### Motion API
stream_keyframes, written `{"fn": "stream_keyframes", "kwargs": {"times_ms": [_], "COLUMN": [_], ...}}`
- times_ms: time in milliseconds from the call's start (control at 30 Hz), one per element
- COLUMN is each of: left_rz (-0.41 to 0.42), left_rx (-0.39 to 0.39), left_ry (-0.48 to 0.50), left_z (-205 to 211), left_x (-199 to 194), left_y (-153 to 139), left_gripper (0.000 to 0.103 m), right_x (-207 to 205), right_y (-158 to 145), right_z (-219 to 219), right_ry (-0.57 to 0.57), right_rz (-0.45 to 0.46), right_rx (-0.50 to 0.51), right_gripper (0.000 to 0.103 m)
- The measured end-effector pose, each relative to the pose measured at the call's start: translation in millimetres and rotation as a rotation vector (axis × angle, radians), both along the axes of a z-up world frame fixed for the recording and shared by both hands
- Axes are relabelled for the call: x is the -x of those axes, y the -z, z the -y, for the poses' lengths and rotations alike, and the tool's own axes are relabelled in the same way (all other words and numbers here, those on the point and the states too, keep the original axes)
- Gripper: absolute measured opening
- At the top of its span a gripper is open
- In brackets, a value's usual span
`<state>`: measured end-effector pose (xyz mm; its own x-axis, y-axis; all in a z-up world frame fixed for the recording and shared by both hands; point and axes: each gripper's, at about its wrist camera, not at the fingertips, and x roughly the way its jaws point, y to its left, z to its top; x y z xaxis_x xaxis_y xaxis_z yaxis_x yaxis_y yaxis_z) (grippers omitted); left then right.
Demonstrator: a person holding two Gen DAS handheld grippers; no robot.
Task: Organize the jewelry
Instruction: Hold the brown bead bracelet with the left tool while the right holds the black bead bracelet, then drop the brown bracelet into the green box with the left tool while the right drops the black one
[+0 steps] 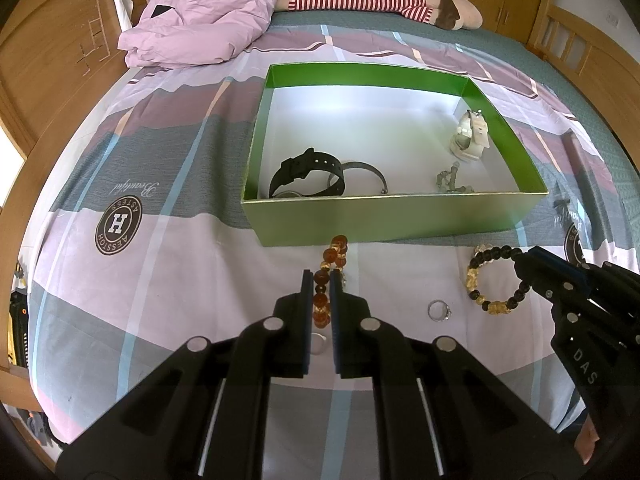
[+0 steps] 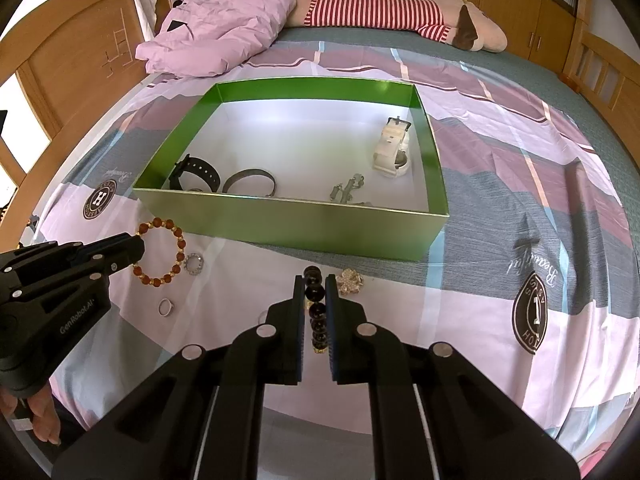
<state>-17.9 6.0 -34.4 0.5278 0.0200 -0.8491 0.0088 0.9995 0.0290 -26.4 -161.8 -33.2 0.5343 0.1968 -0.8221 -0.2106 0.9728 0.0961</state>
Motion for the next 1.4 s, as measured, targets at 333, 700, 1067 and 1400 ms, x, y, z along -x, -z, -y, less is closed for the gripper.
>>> {"fn": "stream_keyframes", "kwargs": {"times_ms": [333,700,1067,1400], "left_rz": [0.069,0.122,0.007,0.026], "left_rx": [0.001,0.157,0.274,0.263], "left_ry": [-0.008,0.036,0.053,0.102], "left_z": [-6,-35,-26,-26], "left_x": [2,-39,-92,-58], "left_y": [-16,-54,-10,-34], "left_gripper": [0.007,0.007,0.007,0.020], "right_x": [5,-22,-87,-52], "right_y": [-24,-66,-25,-43], "right_z": [9,22,25,34], "right_ry": [0.021,0.049,0.108,0.057], "right_rz": [0.079,0.174,0.052,0.018], "right_rx": [-0.053,-0.175,-0.207,-0.322], "right_gripper": [0.009,0.009,0.010,0.034]}}
